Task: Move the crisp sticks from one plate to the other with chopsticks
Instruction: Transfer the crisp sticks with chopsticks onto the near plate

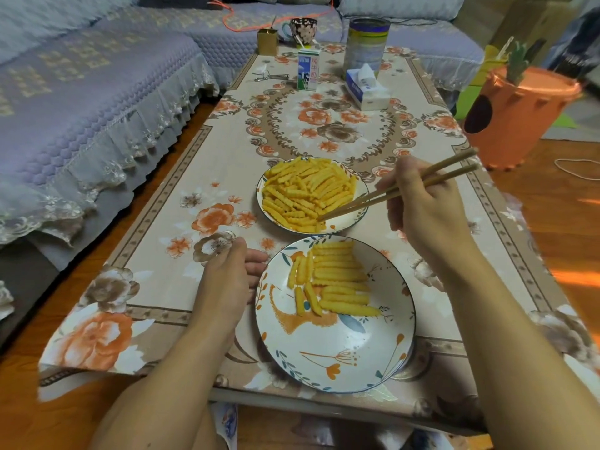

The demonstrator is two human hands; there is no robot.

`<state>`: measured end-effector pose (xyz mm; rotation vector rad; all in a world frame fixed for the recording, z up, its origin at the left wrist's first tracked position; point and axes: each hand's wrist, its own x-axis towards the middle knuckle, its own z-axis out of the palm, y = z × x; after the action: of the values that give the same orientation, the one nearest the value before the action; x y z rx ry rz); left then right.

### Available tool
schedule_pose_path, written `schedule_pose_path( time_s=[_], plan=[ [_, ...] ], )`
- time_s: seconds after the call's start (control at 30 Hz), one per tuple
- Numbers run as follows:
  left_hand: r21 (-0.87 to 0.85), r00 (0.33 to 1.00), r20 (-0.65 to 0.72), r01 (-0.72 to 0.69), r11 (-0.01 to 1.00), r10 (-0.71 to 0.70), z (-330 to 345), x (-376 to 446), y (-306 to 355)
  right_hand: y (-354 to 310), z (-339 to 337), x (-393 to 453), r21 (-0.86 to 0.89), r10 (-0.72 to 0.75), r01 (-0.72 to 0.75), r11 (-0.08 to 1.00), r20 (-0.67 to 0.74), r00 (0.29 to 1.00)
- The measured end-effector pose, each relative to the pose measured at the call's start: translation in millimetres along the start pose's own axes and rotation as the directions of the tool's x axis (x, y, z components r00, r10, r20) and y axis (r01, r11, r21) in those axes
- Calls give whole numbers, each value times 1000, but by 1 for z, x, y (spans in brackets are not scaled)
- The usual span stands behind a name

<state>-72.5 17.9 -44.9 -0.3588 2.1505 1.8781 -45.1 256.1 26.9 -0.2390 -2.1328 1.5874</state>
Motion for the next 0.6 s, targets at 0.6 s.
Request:
schedule_pose_path(
  time_s=[0.6],
  plan=[
    [-21, 1000, 8, 9, 1000, -9, -1, 0, 0, -11, 2, -4, -25, 57, -58, 998, -36, 998]
  ],
)
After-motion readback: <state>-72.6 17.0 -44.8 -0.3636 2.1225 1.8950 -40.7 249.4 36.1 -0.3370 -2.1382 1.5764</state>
